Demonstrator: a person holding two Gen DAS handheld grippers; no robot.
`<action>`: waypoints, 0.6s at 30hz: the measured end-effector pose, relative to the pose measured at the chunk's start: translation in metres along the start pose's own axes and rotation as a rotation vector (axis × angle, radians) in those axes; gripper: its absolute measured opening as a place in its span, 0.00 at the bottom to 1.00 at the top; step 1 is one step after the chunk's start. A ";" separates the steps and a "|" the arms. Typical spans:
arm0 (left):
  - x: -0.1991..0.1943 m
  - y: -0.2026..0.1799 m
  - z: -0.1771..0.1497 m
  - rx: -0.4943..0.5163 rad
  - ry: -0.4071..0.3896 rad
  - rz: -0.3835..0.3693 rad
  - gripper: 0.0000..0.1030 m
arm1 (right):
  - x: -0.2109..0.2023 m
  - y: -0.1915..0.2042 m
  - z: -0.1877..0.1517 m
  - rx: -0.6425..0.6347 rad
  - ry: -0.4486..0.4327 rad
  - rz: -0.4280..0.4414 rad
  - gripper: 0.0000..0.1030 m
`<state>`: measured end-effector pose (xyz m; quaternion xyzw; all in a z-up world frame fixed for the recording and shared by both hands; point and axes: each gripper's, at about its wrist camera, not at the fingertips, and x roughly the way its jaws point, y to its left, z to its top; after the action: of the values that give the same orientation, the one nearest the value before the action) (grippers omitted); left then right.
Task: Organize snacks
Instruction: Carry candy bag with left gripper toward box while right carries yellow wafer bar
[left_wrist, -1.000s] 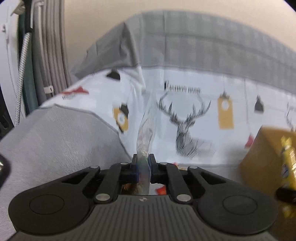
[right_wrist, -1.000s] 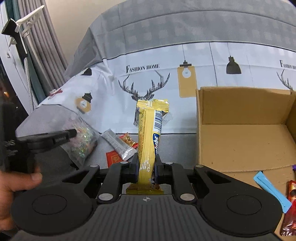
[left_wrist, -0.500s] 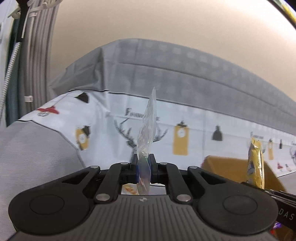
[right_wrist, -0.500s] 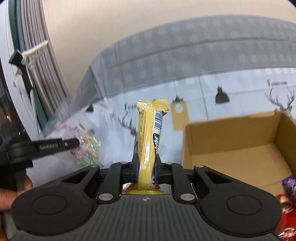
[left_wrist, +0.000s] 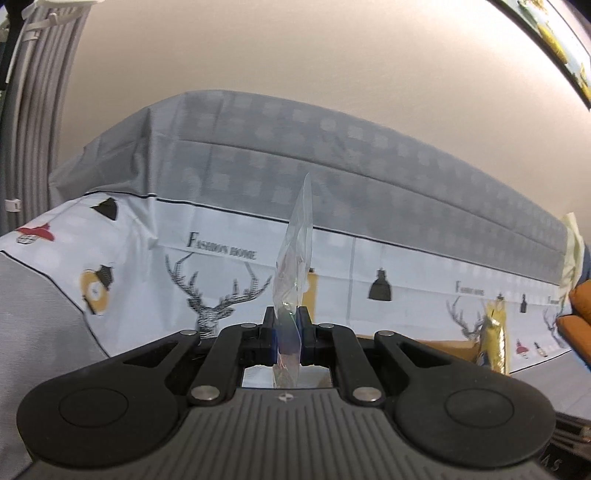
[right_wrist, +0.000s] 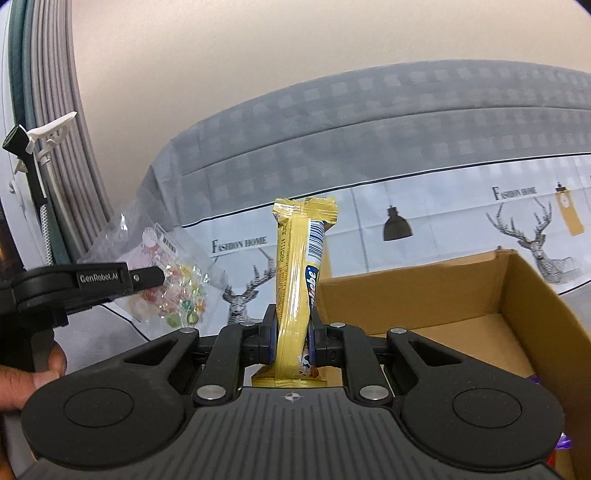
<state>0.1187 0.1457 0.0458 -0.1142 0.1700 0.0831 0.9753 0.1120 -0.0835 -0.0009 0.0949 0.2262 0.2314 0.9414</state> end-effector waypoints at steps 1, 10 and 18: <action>0.000 -0.003 0.000 -0.002 -0.001 -0.009 0.10 | -0.001 -0.003 0.000 0.003 0.000 -0.006 0.16; -0.002 -0.037 -0.003 0.037 -0.031 -0.114 0.10 | -0.012 -0.024 -0.001 0.010 -0.006 -0.058 0.16; -0.004 -0.069 -0.012 0.073 -0.033 -0.221 0.10 | -0.018 -0.044 -0.003 0.032 -0.003 -0.146 0.16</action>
<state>0.1252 0.0762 0.0492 -0.0952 0.1434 -0.0291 0.9846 0.1140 -0.1301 -0.0088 0.0937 0.2349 0.1585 0.9544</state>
